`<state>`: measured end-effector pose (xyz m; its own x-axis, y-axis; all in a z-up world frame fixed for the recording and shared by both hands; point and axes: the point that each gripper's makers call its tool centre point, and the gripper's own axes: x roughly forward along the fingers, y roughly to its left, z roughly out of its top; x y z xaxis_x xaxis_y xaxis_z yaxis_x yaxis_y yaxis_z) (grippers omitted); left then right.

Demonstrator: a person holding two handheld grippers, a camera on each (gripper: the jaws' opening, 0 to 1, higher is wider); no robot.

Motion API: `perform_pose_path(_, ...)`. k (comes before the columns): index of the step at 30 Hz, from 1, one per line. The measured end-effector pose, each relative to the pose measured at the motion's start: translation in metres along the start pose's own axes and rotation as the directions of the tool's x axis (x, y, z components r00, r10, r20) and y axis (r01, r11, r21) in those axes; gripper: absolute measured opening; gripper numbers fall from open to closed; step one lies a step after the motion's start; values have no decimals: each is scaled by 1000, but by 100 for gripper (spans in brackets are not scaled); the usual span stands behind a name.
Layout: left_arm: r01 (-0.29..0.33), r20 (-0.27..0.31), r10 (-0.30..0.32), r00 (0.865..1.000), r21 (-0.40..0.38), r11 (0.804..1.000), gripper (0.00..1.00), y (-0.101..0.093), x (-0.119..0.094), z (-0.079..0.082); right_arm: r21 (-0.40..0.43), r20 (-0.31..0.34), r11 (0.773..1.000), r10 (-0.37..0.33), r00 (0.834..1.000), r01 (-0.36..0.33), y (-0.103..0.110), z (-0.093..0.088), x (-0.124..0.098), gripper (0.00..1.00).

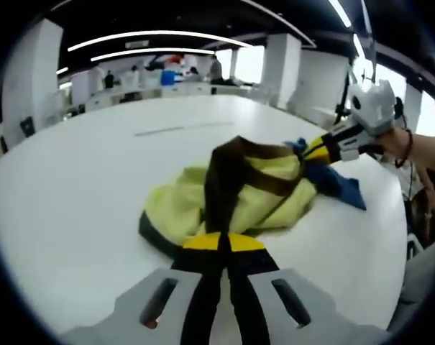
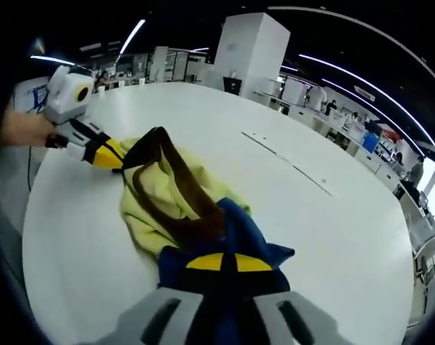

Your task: Fold the garment on the visible template until the final outline fits inside the template.

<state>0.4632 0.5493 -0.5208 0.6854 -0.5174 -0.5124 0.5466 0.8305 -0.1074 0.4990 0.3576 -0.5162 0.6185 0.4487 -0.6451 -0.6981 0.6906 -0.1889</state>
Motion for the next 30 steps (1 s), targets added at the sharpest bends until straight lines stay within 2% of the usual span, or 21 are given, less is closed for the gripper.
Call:
perform_pose_path(4, -4, 11, 4, 1000, -2, 1000, 0, -2, -5, 4, -1, 6, 1000, -4, 1000, 4, 0, 2, -5, 0)
perform_pose_path(12, -22, 64, 21, 998, 13, 1000, 0, 3, -25, 23, 24, 34, 1000, -7, 999, 6, -2, 10, -23, 0)
perform_pose_path(17, -29, 88, 27, 996, 13, 1000, 0, 7, -33, 34, 7, 36, 1000, 5, 999, -5, -1, 12, -28, 0)
perform_pose_path(30, -52, 149, 48, 988, 20, 998, 0, 10, -55, 61, 23, 67, 1000, -12, 998, 10, -3, 30, -52, 0)
